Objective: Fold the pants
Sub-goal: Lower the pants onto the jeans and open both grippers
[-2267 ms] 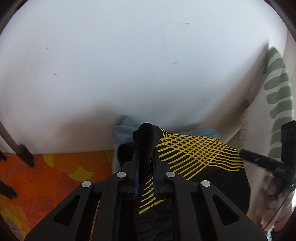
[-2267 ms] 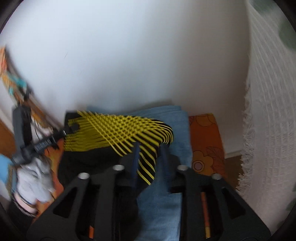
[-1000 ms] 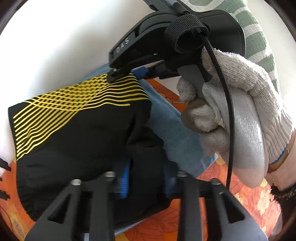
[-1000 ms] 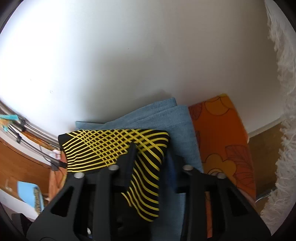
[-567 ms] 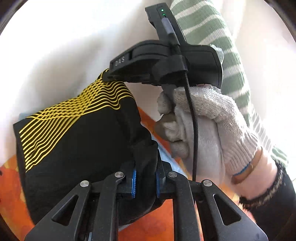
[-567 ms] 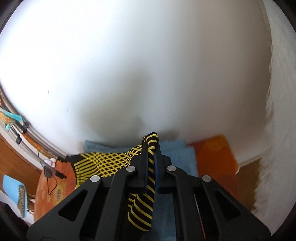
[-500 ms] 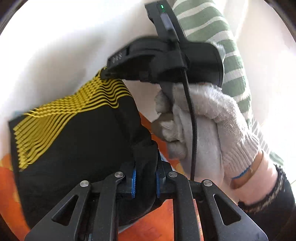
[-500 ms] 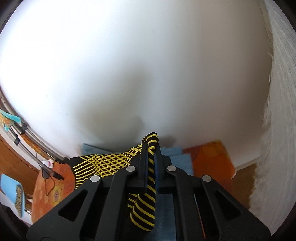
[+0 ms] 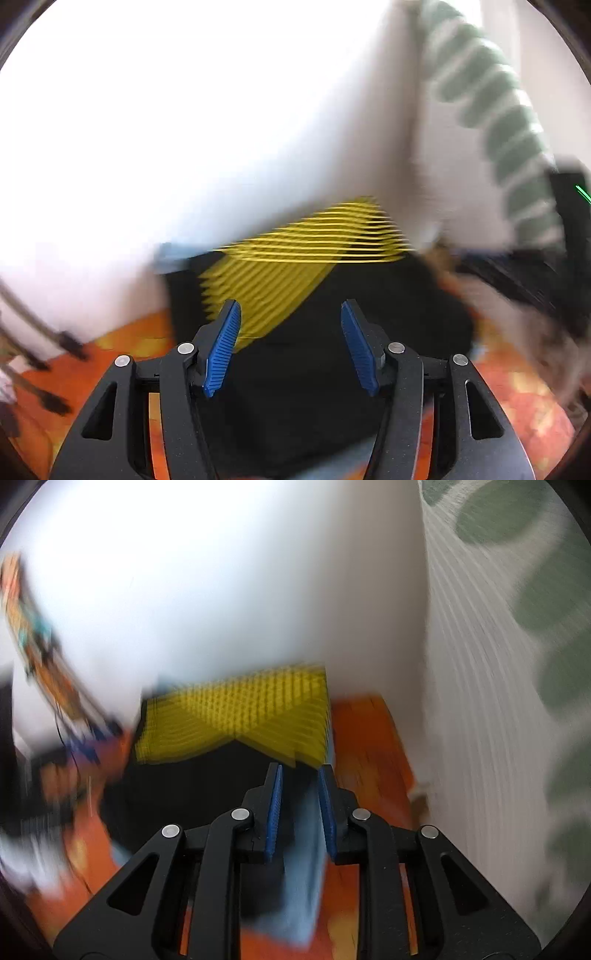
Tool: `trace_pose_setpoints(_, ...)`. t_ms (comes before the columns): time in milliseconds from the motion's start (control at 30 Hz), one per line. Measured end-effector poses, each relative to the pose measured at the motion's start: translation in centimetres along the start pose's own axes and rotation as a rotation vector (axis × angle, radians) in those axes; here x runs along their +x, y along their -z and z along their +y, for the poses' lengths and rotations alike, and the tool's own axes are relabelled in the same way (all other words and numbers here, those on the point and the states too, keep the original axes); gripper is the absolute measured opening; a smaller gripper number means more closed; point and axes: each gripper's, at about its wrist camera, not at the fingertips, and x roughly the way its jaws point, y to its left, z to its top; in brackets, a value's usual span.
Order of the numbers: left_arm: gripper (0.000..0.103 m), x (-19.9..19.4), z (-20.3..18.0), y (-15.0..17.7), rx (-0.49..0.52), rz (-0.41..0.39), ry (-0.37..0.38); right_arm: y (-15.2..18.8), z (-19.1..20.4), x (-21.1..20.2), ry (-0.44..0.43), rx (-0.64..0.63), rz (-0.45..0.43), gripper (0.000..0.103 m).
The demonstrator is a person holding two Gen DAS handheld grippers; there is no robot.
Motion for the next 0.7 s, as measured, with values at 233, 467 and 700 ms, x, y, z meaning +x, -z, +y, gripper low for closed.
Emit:
trace_pose_setpoints(233, 0.056, 2.6, 5.7, 1.7, -0.132, 0.114, 0.012, 5.1, 1.0, 0.0, -0.106, 0.008, 0.054, 0.021)
trace_pose_setpoints(467, 0.058, 3.8, 7.4, 3.2, -0.128, 0.128, -0.138, 6.1, 0.6, 1.2, 0.062, -0.053, 0.124, 0.004)
trace_pose_setpoints(700, 0.058, 1.1, 9.0, 3.3, -0.171, 0.074, -0.133, 5.6, 2.3, -3.0, 0.005, -0.089, -0.032, 0.005)
